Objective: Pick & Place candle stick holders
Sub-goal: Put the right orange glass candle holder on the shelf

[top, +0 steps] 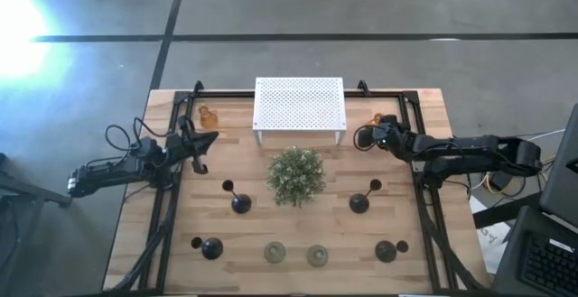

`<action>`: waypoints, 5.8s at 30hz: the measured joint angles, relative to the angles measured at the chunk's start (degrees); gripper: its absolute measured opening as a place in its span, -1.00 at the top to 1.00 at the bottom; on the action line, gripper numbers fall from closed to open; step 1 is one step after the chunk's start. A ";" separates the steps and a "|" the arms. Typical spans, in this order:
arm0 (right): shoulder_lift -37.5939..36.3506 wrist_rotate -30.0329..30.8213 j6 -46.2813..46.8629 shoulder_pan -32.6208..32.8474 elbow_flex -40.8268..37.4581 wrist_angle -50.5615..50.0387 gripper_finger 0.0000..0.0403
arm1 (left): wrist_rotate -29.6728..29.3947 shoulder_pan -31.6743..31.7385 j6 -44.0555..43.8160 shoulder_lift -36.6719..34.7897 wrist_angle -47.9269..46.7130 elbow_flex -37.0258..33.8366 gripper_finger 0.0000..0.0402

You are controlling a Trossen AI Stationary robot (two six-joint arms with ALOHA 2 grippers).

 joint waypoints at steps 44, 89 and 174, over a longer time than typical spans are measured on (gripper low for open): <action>17.79 5.61 -10.02 -7.02 5.95 16.08 0.28 | 0.01 0.02 0.00 0.00 0.04 0.00 0.93; 17.23 -29.68 -37.54 -9.75 59.22 -23.22 0.28 | 0.01 0.02 0.00 0.00 0.02 -0.01 0.93; 30.29 -35.61 -37.38 -15.74 56.72 -17.21 0.10 | 0.01 0.02 0.00 0.00 0.03 0.00 0.93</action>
